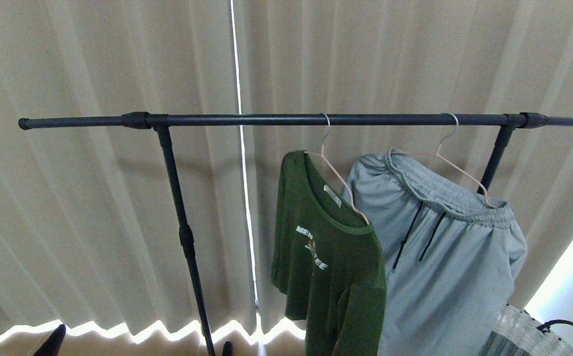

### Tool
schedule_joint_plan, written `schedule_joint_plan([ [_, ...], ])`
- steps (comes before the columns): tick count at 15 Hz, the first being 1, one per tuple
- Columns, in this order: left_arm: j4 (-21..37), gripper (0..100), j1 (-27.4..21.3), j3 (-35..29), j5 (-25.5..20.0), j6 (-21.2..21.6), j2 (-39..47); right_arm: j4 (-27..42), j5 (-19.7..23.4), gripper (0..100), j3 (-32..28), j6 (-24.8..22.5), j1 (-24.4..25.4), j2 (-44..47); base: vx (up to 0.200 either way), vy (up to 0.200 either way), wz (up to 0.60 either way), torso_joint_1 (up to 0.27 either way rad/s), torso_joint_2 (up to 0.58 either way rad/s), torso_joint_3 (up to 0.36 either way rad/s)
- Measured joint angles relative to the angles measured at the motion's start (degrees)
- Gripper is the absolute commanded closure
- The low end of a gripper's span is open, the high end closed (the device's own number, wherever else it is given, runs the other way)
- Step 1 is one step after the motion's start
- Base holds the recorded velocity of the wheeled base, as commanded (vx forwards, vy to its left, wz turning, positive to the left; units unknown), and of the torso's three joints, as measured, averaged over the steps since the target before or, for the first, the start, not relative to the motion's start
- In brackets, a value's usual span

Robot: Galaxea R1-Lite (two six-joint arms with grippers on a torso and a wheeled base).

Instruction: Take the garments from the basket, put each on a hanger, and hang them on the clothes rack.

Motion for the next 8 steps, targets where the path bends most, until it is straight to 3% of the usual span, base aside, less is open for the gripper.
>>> schedule_joint_plan([
  [4,0.2,0,2.0,4.2,0.1,1.2,-6.9,2.7,-1.2,0,-0.1,0.0,-0.5,-1.5,0.000,0.000,0.00,0.000,0.00,0.000],
  [8,4.0,0,9.5,6.8,0.1,4.2,-16.1,2.8,-2.3,0,-0.2,0.0,-0.9,-2.0,0.000,0.000,0.00,0.000,0.00,0.000],
])
